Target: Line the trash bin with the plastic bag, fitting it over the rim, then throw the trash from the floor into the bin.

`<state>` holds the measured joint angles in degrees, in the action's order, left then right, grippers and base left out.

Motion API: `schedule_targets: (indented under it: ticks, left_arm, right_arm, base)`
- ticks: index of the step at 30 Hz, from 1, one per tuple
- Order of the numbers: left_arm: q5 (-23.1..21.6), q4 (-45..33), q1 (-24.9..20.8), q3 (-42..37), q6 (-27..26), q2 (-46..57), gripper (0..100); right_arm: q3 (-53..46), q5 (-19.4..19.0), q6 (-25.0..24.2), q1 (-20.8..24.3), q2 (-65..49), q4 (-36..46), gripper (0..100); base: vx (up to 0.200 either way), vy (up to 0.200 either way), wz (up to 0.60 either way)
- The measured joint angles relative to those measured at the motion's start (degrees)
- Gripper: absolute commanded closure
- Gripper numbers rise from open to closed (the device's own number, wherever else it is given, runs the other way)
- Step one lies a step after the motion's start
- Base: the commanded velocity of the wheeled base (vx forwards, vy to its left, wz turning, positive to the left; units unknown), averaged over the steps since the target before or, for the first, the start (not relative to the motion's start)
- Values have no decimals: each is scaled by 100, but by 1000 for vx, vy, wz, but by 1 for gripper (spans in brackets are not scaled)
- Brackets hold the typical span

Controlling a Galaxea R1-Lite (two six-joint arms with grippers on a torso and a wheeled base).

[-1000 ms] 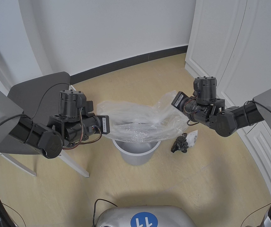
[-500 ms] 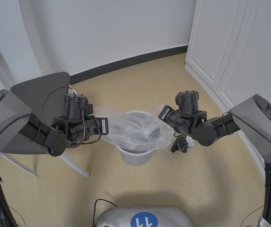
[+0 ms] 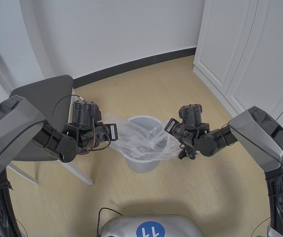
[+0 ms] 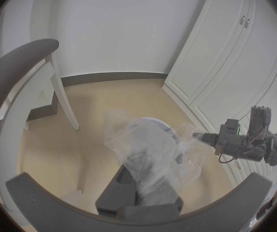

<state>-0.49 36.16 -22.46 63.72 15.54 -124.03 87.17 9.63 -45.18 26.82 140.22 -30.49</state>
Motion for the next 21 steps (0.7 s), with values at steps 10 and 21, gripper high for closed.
schedule_targets:
  ticks: [10,21]
  left_arm:
    - [11,-6,-102,625,800,-635,100]
    - [724,-149,-260,1169,846,-1254,100]
  right_arm:
    - [371,38,0,-389,369,13,100]
    - [447,38,7,-524,501,15,100]
  base:
    - [0,0,0]
    - [0,0,0]
